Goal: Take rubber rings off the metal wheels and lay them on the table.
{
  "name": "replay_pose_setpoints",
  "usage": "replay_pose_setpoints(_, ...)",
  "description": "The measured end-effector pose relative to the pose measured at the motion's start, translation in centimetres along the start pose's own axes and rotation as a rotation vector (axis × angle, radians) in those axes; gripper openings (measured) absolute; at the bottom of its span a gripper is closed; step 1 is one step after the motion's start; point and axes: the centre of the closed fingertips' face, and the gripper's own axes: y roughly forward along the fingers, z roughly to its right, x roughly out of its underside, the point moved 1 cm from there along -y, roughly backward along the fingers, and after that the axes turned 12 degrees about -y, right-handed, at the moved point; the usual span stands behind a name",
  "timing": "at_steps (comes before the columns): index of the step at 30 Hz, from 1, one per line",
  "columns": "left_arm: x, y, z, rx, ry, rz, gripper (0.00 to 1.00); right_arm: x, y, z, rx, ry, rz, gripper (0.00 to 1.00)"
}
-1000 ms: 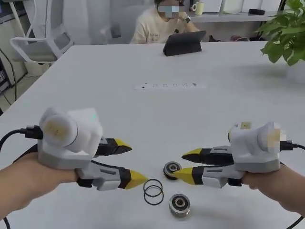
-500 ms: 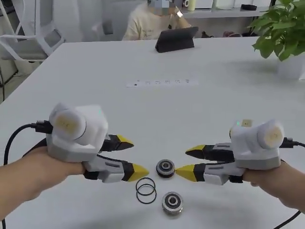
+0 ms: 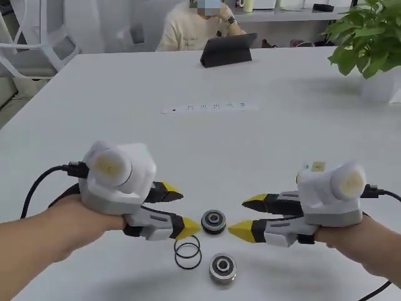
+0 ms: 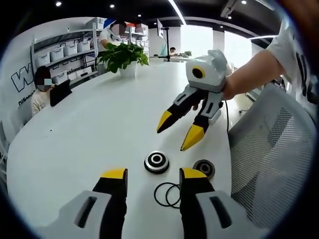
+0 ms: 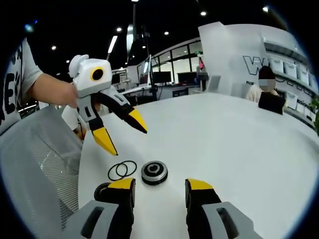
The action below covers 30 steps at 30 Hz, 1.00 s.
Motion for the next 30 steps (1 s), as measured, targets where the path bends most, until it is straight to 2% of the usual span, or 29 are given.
replay_pose_setpoints(18, 0.3, 3.2, 0.6, 0.033, -0.012, -0.021, 0.27, 0.7, 0.3, -0.1, -0.002, 0.005, -0.012, 0.38)
replay_pose_setpoints(30, 0.3, 4.7, 0.7, 0.037, -0.023, -0.023, 0.16, 1.2, 0.2, -0.1, 0.002, 0.014, -0.018, 0.38)
